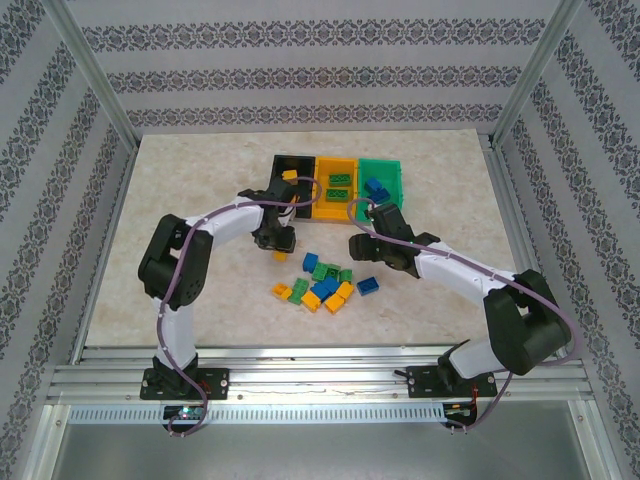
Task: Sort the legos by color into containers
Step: Pick up the lego from the center of the table, then place the lego in the container.
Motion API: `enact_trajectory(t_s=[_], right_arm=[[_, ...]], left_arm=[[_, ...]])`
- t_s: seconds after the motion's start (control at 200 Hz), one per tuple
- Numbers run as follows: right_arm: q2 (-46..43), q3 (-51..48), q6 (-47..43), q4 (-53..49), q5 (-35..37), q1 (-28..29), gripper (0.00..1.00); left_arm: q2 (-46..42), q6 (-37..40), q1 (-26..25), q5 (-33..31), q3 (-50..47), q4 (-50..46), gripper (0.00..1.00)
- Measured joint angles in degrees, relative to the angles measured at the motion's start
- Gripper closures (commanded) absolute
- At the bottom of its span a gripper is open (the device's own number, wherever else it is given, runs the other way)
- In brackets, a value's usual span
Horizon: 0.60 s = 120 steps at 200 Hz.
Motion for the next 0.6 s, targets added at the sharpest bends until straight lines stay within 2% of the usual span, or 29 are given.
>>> enact_trajectory(t_s=[0.145, 0.265, 0.315, 0.405, 0.505, 0.6], right_arm=[[-0.35, 0.00, -0.02, -0.11, 0.15, 0.02, 0.37], [-2.14, -0.02, 0.00, -0.61, 0.22, 0.13, 0.37], [-3.02, -0.02, 0.00, -0.87, 0.22, 0.26, 0.37], [-4.76, -0.35, 0.11, -1.09, 0.68, 0.90, 0.37], [-6.91, -1.60, 1.05, -1.09, 0.87, 1.62, 0.38], [-7.39, -2.34, 1.79, -0.98, 0.81, 1.77, 0.38]], left_arm=[[-0.94, 1.42, 0.35, -0.79, 5.20, -2.67, 0.70], [-0.35, 2.62, 1.62, -1.68, 14.58, -4.98, 0.68], [0.81, 2.97, 2.34, -1.86, 19.74, -5.86, 0.63], [4.35, 4.17, 3.76, -2.95, 29.09, -6.84, 0.47], [10.29, 4.52, 4.87, -3.72, 40.06, -9.68, 0.39], [14.64, 4.68, 5.31, -3.43, 46.14, -12.39, 0.38]])
